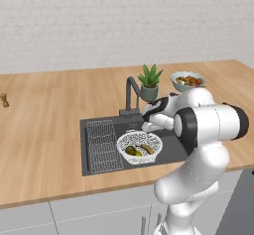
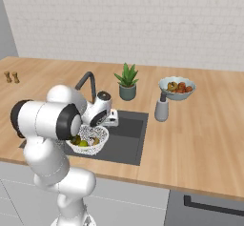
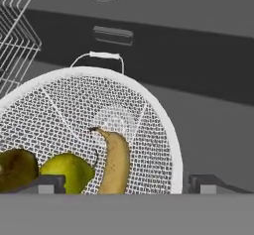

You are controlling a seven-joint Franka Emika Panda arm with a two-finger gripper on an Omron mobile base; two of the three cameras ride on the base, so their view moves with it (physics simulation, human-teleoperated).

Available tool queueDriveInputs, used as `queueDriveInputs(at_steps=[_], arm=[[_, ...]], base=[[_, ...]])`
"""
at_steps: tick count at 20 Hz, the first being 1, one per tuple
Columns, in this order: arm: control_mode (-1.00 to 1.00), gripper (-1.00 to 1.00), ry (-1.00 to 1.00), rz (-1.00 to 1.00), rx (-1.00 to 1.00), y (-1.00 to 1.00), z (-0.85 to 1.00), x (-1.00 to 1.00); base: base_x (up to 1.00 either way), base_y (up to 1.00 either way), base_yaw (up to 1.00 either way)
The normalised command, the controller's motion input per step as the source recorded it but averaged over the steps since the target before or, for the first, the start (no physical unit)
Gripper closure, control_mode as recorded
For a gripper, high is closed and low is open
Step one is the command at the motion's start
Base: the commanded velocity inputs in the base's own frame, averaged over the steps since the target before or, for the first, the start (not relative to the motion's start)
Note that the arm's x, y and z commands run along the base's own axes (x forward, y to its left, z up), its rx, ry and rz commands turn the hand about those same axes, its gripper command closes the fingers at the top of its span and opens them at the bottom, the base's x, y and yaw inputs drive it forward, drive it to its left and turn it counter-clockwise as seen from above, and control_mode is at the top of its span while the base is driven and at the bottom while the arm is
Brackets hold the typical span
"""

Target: Put the colander in the sink, put the banana, pear, kiwi in the colander, and turn on the sink faucet and pour water over the colander.

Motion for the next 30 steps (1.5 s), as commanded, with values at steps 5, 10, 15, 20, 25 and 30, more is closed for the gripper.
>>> queueDriveInputs(at_steps=[5, 10, 15, 20, 25, 30], arm=[[-1.00, -1.00, -0.40, 0.00, 0.14, -0.03, 0.37, 0.00], [-1.00, -1.00, -0.41, 0.00, 0.17, 0.00, 0.45, 0.00], [-1.00, -1.00, -0.40, 0.00, 0.18, -0.02, 0.36, 0.01], [-1.00, -1.00, -0.39, 0.00, 0.18, 0.00, 0.12, 0.05], [-1.00, -1.00, -0.19, 0.00, 0.10, 0.00, 0.00, 0.08], [-1.00, -1.00, 0.00, 0.00, 0.11, -0.11, 0.05, 0.43]], base=[[0.00, 0.00, 0.00], [0.00, 0.00, 0.00], [0.00, 0.00, 0.00], [0.00, 0.00, 0.00], [0.00, 0.00, 0.00], [0.00, 0.00, 0.00]])
